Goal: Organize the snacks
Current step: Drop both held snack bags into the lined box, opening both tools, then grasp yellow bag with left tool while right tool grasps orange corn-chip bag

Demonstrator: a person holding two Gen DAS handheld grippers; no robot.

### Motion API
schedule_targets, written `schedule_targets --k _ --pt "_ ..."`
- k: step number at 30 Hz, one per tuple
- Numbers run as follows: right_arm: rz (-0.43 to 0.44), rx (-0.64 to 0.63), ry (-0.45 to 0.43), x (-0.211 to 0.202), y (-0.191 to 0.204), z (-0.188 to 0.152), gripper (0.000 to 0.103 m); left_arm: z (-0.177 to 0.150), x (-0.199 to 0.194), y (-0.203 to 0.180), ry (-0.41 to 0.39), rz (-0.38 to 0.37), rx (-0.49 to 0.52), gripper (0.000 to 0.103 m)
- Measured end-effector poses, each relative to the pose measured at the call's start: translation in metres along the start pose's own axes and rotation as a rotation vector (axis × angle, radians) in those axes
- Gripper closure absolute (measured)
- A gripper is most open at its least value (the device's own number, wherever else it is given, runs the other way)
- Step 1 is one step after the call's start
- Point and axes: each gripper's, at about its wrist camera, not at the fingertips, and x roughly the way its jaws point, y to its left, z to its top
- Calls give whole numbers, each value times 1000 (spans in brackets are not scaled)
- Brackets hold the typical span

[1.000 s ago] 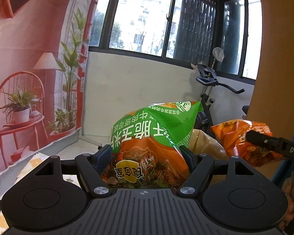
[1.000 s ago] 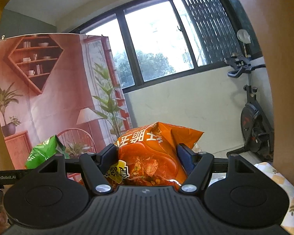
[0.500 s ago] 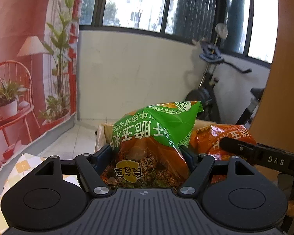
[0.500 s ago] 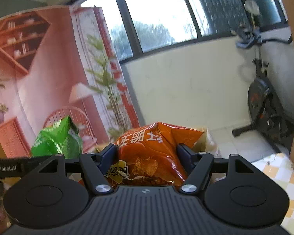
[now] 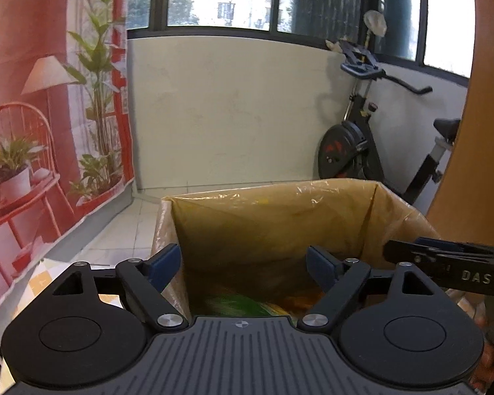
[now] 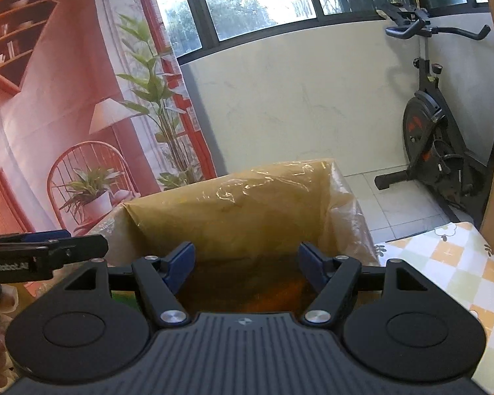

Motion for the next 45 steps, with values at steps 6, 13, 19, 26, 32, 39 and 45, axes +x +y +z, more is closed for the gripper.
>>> schedule_targets --k 6,13,19,26,32,39,45 --pt "5 16 -52 -31 0 0 30 -1 -27 3 -26 4 -25 18" --pt "25 24 -112 -84 -2 -7 30 -7 -76 6 -69 -2 -42 18" --pt "37 17 -148 -125 -4 -20 30 -27 -115 4 -98 3 -41 18" --pt "12 0 -115 -148 -9 -55 30 -71 -123 1 -60 3 -74 18" --pt "-24 -21 -32 -145 -14 -87 30 -105 -107 1 3 -23 -137 18" --pt "-51 -102 4 -137 -11 -103 30 -125 -81 -17 70 -73 -102 18" --pt "-26 -132 73 -116 -20 -109 20 -136 -69 -20 93 -89 -119 18"
